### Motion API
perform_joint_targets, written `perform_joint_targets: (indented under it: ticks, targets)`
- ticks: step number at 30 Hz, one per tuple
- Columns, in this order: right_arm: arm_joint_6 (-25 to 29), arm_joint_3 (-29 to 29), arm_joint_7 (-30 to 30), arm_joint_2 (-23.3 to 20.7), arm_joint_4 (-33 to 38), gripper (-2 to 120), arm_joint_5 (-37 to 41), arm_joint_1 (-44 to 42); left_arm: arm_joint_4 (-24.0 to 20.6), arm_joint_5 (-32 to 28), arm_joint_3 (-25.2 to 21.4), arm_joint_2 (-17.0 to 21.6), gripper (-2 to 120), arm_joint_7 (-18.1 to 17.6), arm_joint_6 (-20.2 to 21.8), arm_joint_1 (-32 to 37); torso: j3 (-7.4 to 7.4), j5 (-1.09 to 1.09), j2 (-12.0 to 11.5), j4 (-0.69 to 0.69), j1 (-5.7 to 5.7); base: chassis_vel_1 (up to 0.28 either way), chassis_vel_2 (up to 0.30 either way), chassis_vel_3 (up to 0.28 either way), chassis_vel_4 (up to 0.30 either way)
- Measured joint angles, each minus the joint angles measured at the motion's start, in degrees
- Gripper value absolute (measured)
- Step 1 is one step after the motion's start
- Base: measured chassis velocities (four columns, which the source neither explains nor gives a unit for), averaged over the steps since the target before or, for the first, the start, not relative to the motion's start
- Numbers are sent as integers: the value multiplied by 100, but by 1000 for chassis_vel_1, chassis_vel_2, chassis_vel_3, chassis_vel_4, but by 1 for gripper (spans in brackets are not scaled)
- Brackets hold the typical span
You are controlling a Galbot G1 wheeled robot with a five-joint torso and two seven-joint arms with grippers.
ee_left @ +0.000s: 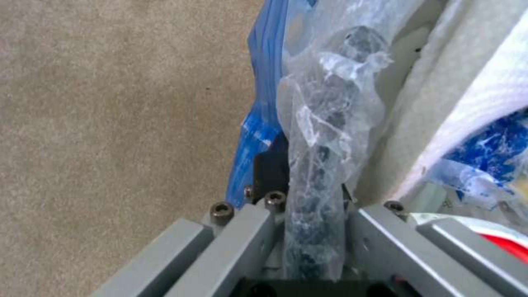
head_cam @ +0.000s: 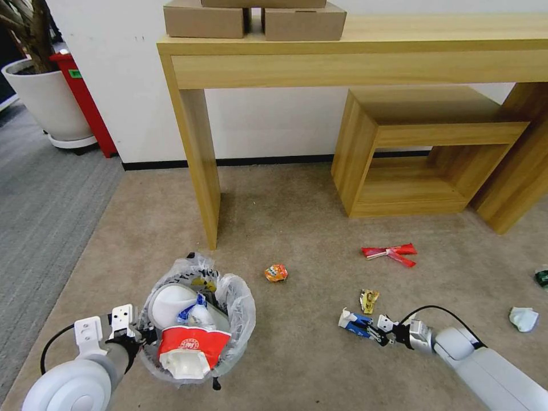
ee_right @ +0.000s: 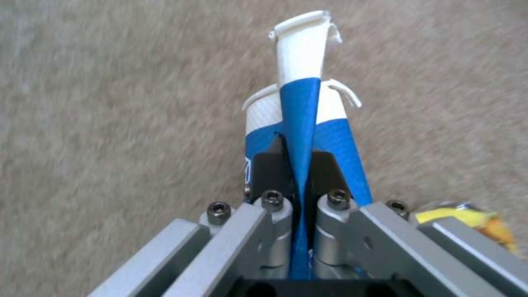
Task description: Pick up the trash bin and place the garbage on the floor into it.
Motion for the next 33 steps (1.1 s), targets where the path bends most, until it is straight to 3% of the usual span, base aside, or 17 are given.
perform_joint_targets:
  ticks: [2,5,6,9,12,18,22,25,26,29,30,33]
  targets:
    - [-6,123,-4,-37,167,0,133,-76,-11,0,2,-2,0,-1,0,6,0,0,0,-1,0,0,0,0,0]
    - [-92,521,-4,-247,1112,0,942,-366,-53,-17,-20,-2,0,1,0,66,0,-1,0,-2,0,0,0,0,0]
    - [-92,521,-4,-247,1112,0,942,-366,-53,-17,-20,-2,0,1,0,66,0,-1,0,-2,0,0,0,0,0]
    - [-45,827,-190,-492,2241,0,1664,-477,-177,-140,-108,12,0,-81,0,149,0,-1,0,2,0,0,0,0,0]
    - [-64,987,-232,-630,2806,0,1935,-477,-232,-227,-173,65,0,-156,0,179,0,-3,0,1,0,0,0,0,0]
    - [-258,903,-218,-733,3675,0,2495,-117,-312,-360,-249,143,0,-233,1,226,0,-3,1,0,0,0,0,0,0]
    - [-641,483,-21,-677,4448,0,3037,332,-337,-482,-308,232,0,-297,-10,211,0,-1,0,1,0,0,0,0,0]
    - [-870,-322,122,-608,4982,0,3381,884,-329,-517,-308,245,0,-335,-18,171,0,-2,1,1,0,0,0,0,0]
    - [-870,-322,122,-608,4982,0,3381,884,-329,-517,-308,245,0,-335,-18,171,0,-2,1,1,0,0,0,0,0]
    - [-952,-1247,172,-380,5094,0,3624,1497,-277,-518,-279,210,0,-348,-25,147,0,-3,1,1,0,0,0,0,0]
    - [-952,-1247,172,-380,5094,0,3624,1497,-277,-518,-279,210,0,-348,-25,147,0,-3,1,1,0,0,0,0,0]
    - [-970,-1960,188,-52,4883,0,3750,2058,-252,-570,-301,233,0,-363,-37,118,1,-2,0,1,0,0,0,0,0]
